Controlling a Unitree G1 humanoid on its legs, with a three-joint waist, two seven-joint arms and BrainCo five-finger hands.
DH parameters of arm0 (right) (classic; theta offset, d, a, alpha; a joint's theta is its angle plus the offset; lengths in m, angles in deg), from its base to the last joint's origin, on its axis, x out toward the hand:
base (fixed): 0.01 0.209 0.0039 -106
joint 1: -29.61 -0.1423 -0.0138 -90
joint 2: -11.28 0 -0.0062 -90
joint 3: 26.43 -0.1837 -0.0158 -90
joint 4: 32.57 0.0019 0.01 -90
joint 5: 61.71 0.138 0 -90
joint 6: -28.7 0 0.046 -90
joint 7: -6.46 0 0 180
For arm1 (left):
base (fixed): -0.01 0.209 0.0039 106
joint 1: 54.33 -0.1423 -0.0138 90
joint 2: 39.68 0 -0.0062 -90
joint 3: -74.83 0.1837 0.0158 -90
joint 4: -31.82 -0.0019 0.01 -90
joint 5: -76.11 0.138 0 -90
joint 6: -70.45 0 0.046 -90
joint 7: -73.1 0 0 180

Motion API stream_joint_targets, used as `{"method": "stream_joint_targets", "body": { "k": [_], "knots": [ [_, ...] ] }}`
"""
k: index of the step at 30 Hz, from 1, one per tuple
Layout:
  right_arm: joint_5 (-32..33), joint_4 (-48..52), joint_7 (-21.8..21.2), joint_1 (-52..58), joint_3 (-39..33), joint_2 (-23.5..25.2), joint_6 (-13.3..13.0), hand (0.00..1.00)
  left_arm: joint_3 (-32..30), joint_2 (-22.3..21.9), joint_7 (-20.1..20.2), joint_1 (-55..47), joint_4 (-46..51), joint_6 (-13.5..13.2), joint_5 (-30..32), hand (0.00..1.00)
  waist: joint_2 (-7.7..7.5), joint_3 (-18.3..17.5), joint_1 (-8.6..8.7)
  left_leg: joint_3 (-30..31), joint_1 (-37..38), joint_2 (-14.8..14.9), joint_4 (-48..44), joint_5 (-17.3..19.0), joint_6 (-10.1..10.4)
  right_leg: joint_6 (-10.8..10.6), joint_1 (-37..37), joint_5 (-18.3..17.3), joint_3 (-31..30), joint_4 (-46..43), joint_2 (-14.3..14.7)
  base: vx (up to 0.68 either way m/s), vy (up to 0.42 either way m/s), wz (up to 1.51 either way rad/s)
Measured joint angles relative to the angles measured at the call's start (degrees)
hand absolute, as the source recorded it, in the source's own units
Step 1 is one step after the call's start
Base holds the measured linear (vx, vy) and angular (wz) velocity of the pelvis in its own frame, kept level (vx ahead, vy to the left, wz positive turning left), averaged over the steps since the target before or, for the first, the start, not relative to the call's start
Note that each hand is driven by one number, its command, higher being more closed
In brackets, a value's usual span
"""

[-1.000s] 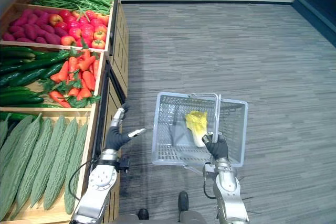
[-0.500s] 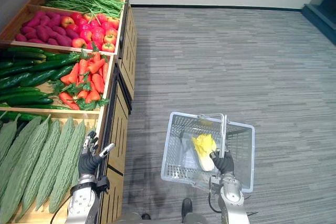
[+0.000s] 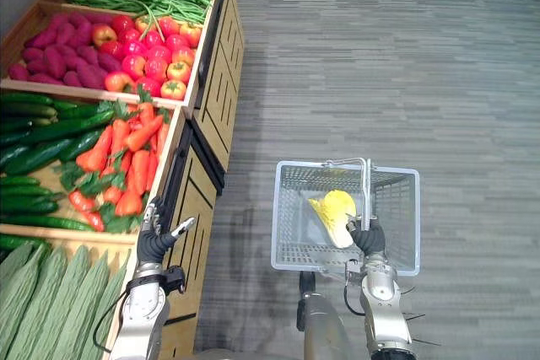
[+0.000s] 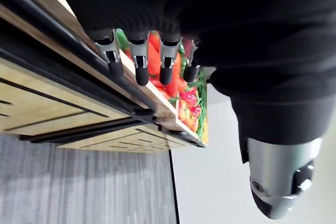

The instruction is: Pick vegetable in the basket

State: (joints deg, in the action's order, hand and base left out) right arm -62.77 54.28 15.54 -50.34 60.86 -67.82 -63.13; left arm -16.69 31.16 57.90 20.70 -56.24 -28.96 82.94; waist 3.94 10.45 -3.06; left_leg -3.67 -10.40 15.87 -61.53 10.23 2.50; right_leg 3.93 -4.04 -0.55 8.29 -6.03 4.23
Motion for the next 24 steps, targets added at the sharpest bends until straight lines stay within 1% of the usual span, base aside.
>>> {"method": "stream_joint_targets", "body": {
  "k": [1,2,3,4,5,6,7,8,9,11,12,13,14,15,16,18,19,20,21,22,23,24],
  "knots": [
    [0.0,0.76,0.34,0.02,-0.86,0.05,-0.12,1.0,0.0,0.1,-0.07,-0.01,0.87,0.0,0.0,0.0,-0.44,0.26,-1.03,-2.16,-3.75,-0.31,0.21,2.65,0.18,0.36,3.07,-0.49,0.75,1.98,-0.07,0.51,-0.166,0.26],
    [0.01,0.94,0.86,-0.66,-1.15,-0.18,-0.34,1.0,-0.01,0.12,-0.26,0.05,1.61,0.0,0.0,0.0,-0.57,0.33,-1.14,-3.52,-7.16,-1.51,4.27,4.65,0.65,0.31,5.67,-1.16,1.54,3.6,-0.18,0.48,-0.132,0.3],
    [0.0,0.9,0.84,-1.33,-1.76,-0.39,-0.39,1.0,-0.05,0.14,-0.35,-0.22,1.99,0.0,0.0,0.0,-0.59,0.35,-1.4,-4.7,-8.48,-2.77,9.39,5.27,0.83,-0.04,7.31,-2.02,2.17,4.33,-0.45,0.29,-0.045,0.26],
    [-0.01,0.9,0.87,-1.55,-2.01,-0.56,-0.4,1.0,-0.05,0.13,-0.43,-0.24,2.09,0.0,0.01,0.0,-0.45,0.33,-1.71,-5.44,-9.06,-3.35,12.88,5.3,0.77,-0.27,8.28,-2.56,2.49,4.62,-0.52,0.37,0.022,0.28],
    [-0.03,0.82,1.01,-1.54,-2.95,-1.18,-0.48,1.0,0.0,0.09,-0.93,-0.09,3.0,0.01,0.13,0.0,-0.3,0.26,-2.25,-8.0,-9.58,-4.67,21.51,4.72,1.05,-1.37,10.8,-4.19,3.25,5.31,-0.66,0.38,0.051,0.29],
    [-0.04,0.81,1.0,-1.44,-3.51,-1.29,-0.47,1.0,0.05,0.07,-1.24,-0.08,3.46,0.0,0.24,0.0,-0.25,0.17,-2.32,-8.74,-9.44,-5.18,25.04,3.89,1.38,-1.77,11.49,-4.92,3.61,5.31,-0.62,0.47,0.097,0.33],
    [-0.06,0.79,1.02,-1.18,-4.22,-1.57,-0.49,1.0,0.05,0.05,-1.5,-0.27,4.51,0.0,0.54,0.0,0.45,-0.32,-2.5,-10.71,-8.77,-5.77,30.83,-0.6,-1.01,-2.66,12.63,-6.25,4.03,5.18,-0.24,0.33,0.093,0.4],
    [-0.09,-1.05,1.21,-1.27,-4.78,-0.82,-0.51,1.0,-0.36,1.0,-1.78,-0.11,4.92,0.1,0.89,0.0,-1.27,-0.94,-2.3,-11.59,-7.3,-7.35,32.68,0.36,-5.97,-3.67,13.51,-8.26,4.32,4.56,-1.68,0.51,0.141,0.52],
    [-0.13,-2.88,1.2,-1.23,-5.29,-0.69,-0.49,1.0,-0.44,1.23,-2.42,-0.07,5.15,0.12,1.56,0.0,-3.09,-1.82,-2.45,-11.59,-4.66,-10.4,36.0,0.49,-6.22,-5.23,13.77,-9.44,4.42,2.44,-4.18,0.44,0.119,0.48],
    [-0.24,-4.55,1.21,-1.66,-6.03,-0.51,-0.48,1.0,-0.51,0.83,-2.61,-0.6,6.01,0.12,1.96,0.0,-3.22,-1.88,-2.53,-11.43,-2.29,-11.78,37.71,1.01,-6.92,-6.7,13.56,-10.36,4.45,-1.84,-5.53,0.42,0.117,0.37],
    [-0.78,-7.74,1.16,-2.28,-6.28,-0.34,-0.23,1.0,-0.48,0.89,-2.63,-1.45,7.35,0.12,2.9,0.0,-3.08,-1.82,-2.28,-10.21,0.86,-12.69,38.87,1.91,-7.32,-8.43,10.69,-11.41,4.5,-13.7,-6.69,0.4,0.114,0.47],
    [-1.06,-8.69,1.1,-2.32,-6.31,-0.13,-0.06,1.0,-0.44,1.11,-2.65,-1.56,7.83,0.13,2.95,0.0,-3.14,-1.78,-2.28,-9.43,2.19,-12.93,39.32,2.15,-7.54,-9.04,8.4,-11.06,4.42,-20.71,-7.45,0.47,0.096,0.65],
    [-1.76,-9.67,1.0,-2.27,-6.44,0.3,0.19,1.0,-0.41,1.41,-2.71,-1.44,8.39,0.14,3.0,0.0,-3.15,-1.7,-1.87,-7.45,3.83,-13.29,39.76,2.65,-7.84,-10.51,4.8,-9.63,3.95,-30.86,-8.53,0.37,0.004,0.97],
    [-2.07,-10.66,0.8,-2.14,-6.33,0.45,0.57,1.0,-0.28,1.75,-2.73,-1.41,8.8,0.2,3.11,0.0,-3.4,-1.51,-0.75,-4.41,5.91,-13.94,40.21,3.11,-8.13,-8.97,1.62,-11.29,2.3,-38.62,-8.84,0.42,-0.03,1.29],
    [-2.61,-11.36,0.73,-2.06,-6.36,0.38,0.62,1.0,-0.38,1.91,-2.9,-1.2,9.13,0.21,3.65,0.0,-3.36,-1.52,-0.51,-2.33,7.91,-14.18,41.18,3.25,-8.2,-7.68,-0.8,-13.01,-0.07,-40.13,-8.26,0.33,-0.052,1.21],
    [-2.9,-10.54,0.71,-1.38,-6.37,0.35,0.58,1.0,0.21,2.02,-3.8,-1.06,10.64,0.22,4.3,0.0,-3.37,-1.52,-0.63,1.12,9.01,-14.43,41.85,3.84,-7.76,-6.56,-4.17,-14.1,-2.49,-38.01,-7.13,0.26,-0.093,0.99],
    [-2.81,-9.34,0.72,-0.55,-6.42,0.39,0.58,1.0,1.15,2.08,-4.01,-0.7,11.65,0.22,5.03,0.0,-3.43,-1.53,-0.73,4.6,9.11,-14.65,41.64,4.68,-6.92,-6.0,-6.54,-14.48,-6.72,-33.95,-5.43,0.33,-0.191,1.55],
    [-2.45,-7.71,0.73,0.83,-6.63,0.39,0.53,1.0,2.49,2.06,-4.21,0.37,11.66,0.28,5.37,0.0,-3.45,-1.55,-0.45,8.59,8.95,-15.11,41.29,5.15,-6.35,-6.03,-8.12,-14.44,-12.4,-29.07,-3.59,0.28,-0.17,1.65],
    [-2.27,-6.92,0.73,1.58,-6.88,0.39,0.48,1.0,3.38,2.04,-4.48,0.96,11.66,0.28,5.52,0.0,-3.41,-1.56,-0.13,11.06,8.73,-15.32,40.86,5.48,-5.91,-6.18,-8.71,-14.35,-15.51,-26.5,-2.74,0.28,-0.237,1.82],
    [-1.76,-6.57,0.72,2.4,-7.24,0.4,0.02,1.0,4.43,2.06,-4.92,1.61,11.72,0.25,5.73,0.0,-3.71,-1.8,0.65,14.77,8.03,-16.01,39.93,6.01,-5.15,-6.69,-9.15,-13.96,-19.95,-23.04,-2.02,0.28,-0.294,2.2],
    [-1.68,-6.3,0.77,3.9,-8.17,0.56,-0.27,1.0,5.62,2.19,-4.98,2.38,12.14,0.27,6.35,0.0,-5.29,-2.39,0.86,19.84,6.62,-18.06,37.48,8.08,-3.42,-7.09,-9.18,-10.9,-24.47,-16.37,-3.36,0.33,-0.379,2.14],
    [-1.53,-6.2,0.78,4.54,-8.44,0.59,-0.28,1.0,5.95,2.24,-4.96,2.5,12.53,0.22,6.55,0.0,-5.91,-2.34,0.86,21.53,5.86,-18.88,35.96,9.34,-2.65,-10.24,-9.19,-7.75,-24.2,-16.16,-4.47,0.26,-0.354,2.02]
  ]
}}
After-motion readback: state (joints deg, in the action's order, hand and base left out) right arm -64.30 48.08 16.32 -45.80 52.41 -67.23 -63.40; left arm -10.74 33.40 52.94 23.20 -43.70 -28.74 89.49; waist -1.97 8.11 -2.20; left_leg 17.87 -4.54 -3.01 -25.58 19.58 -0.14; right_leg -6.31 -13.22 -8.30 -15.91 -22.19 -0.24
